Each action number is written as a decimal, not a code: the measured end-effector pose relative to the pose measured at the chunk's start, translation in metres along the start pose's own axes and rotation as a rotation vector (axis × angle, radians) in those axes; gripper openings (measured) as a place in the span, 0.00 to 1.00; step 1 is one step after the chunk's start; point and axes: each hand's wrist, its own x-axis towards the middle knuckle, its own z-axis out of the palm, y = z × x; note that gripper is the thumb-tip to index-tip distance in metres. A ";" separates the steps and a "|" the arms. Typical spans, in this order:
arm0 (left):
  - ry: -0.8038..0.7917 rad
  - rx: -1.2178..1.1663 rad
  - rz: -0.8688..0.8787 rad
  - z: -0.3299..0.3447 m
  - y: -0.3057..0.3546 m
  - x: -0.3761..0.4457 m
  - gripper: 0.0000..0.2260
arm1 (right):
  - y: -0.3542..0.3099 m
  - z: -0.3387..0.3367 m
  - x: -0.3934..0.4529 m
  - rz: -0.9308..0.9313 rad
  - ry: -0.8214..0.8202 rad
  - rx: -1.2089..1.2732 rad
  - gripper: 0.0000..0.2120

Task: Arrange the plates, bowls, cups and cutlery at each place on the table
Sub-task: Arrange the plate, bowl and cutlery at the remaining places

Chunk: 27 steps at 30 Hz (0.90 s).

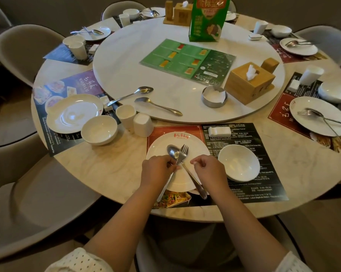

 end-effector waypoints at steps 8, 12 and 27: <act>0.190 -0.067 0.062 -0.014 -0.019 0.003 0.08 | -0.035 0.017 0.017 -0.160 -0.007 0.042 0.05; 0.284 -0.354 -0.152 -0.037 -0.035 0.025 0.08 | -0.078 0.042 0.046 -0.300 -0.074 -0.006 0.09; 0.170 -0.748 -0.436 -0.065 -0.080 0.052 0.07 | -0.128 0.113 0.108 -0.292 -0.035 -0.099 0.32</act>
